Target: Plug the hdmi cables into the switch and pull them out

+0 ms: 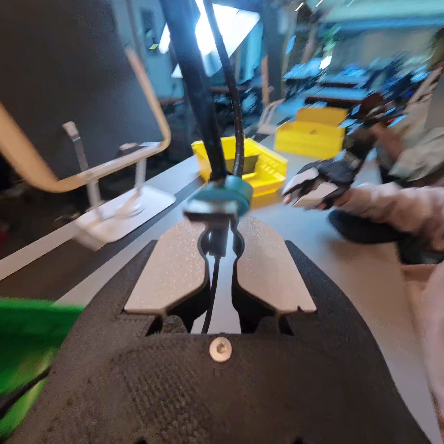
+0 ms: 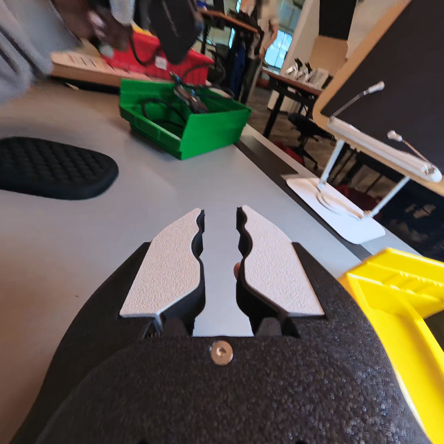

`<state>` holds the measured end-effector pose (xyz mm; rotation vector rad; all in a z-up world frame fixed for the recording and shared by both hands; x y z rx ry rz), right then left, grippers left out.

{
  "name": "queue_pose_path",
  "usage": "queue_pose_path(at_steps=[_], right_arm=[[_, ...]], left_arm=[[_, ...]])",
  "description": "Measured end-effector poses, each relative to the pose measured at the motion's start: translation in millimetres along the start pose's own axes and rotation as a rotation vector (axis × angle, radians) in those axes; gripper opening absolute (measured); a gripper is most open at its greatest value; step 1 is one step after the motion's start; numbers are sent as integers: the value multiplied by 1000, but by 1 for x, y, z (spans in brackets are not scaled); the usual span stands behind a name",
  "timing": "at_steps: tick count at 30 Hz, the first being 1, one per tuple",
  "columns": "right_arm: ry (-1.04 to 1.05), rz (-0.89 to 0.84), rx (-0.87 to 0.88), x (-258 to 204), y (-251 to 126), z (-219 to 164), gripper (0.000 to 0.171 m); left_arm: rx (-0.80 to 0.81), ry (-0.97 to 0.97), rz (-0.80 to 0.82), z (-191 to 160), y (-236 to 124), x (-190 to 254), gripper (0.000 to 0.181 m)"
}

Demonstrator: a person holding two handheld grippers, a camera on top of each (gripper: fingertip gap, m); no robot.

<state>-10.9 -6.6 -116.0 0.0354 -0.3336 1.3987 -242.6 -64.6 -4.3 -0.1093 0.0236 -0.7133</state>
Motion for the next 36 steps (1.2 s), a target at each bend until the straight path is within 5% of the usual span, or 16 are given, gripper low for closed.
queue_pose_path(at_steps=[7,12,19,24,32,36], right_arm=[[151,122,180,-29,5,35,55],[251,189,202,-23,-1,24,26],[308,170,212,-7,-5,26,14],[517,57,418,37,-35,37,14],[540,147,465,33,-40,41,14],[683,201,564,36,-46,46,13]], left_arm=[[50,-86,-393,-40,110,104,15],[5,-133,-535,-73,153,141,15],[7,-95,-306,-89,159,116,17],[-29,224,-83,-102,155,103,25],[19,301,-86,-94,157,122,24],[33,246,-217,-95,154,140,17]])
Point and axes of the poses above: each gripper's, where its closed fingertips meet, y out along the fingers, z out of its top, x = y × z across the jaws, the point moved 1 cm from there along -y, back along the fingers, and after that the axes turned 1 degree about z, right-handed, at the moved point
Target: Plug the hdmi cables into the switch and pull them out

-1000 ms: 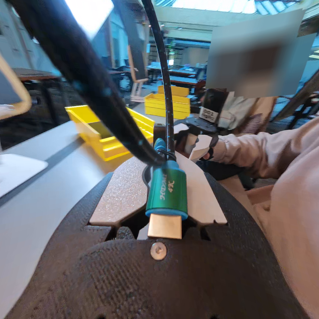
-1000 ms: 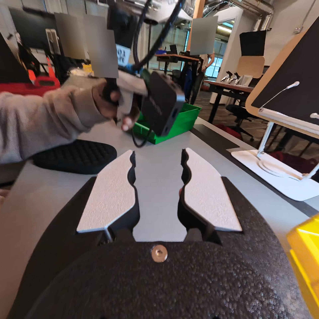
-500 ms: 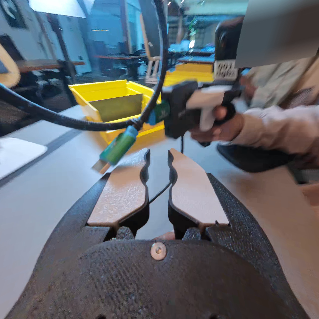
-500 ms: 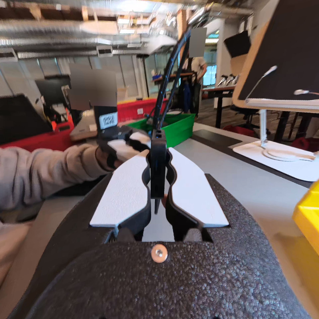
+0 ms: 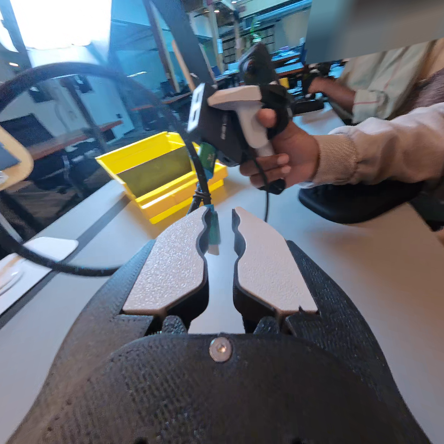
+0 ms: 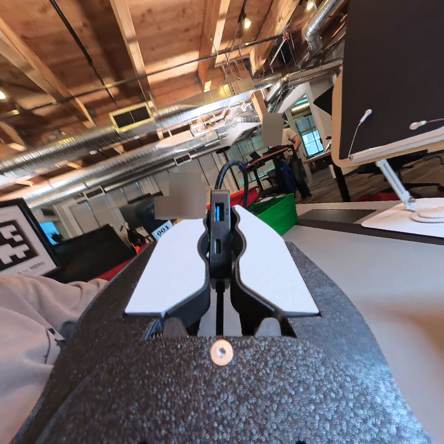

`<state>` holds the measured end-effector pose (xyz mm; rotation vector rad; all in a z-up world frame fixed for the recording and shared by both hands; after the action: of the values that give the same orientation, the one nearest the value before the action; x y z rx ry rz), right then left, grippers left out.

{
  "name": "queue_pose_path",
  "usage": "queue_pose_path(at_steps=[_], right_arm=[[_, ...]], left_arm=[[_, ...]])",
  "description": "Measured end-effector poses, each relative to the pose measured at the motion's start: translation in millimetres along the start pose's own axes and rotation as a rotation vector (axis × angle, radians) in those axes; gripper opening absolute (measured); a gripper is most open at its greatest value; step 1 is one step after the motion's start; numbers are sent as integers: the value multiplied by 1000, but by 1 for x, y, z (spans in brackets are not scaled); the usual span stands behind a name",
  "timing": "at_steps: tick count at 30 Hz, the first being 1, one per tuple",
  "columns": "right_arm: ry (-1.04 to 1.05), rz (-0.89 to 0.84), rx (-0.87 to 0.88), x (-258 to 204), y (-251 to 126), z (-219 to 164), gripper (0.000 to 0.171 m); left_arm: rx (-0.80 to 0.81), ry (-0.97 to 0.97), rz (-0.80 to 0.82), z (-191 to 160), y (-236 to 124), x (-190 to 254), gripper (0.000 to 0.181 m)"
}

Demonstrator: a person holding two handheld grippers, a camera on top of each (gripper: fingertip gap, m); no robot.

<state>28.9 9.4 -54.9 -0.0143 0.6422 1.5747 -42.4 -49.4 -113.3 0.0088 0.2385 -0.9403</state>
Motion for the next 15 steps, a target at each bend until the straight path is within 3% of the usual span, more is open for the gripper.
queue_pose_path(at_steps=[2,6,9,12,15], right_arm=[[41,4,27,3,-2,1,14],[-115,-85,8,6,-4,6,14],[-535,-221,-107,1,-2,3,14],[-1013,-276,-272,-10,10,-23,14],[-1271,-236,-388,-16,21,-56,15]], left_arm=[[-5,-44,-103,-2,4,16,26],[-11,-124,-237,-4,6,37,20],[13,-220,-175,2,12,29,26],[128,-509,-188,19,16,20,44],[251,-808,-203,28,11,3,48]])
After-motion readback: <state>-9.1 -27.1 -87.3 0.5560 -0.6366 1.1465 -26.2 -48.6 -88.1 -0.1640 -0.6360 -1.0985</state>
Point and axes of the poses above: each gripper's, where its closed fingertips meet, y out along the fingers, z out of its top, x = y × z across the jaws, the point moved 1 cm from there along -y, back along the fingers, and after that the axes turned 1 degree about z, right-handed, at the moved point
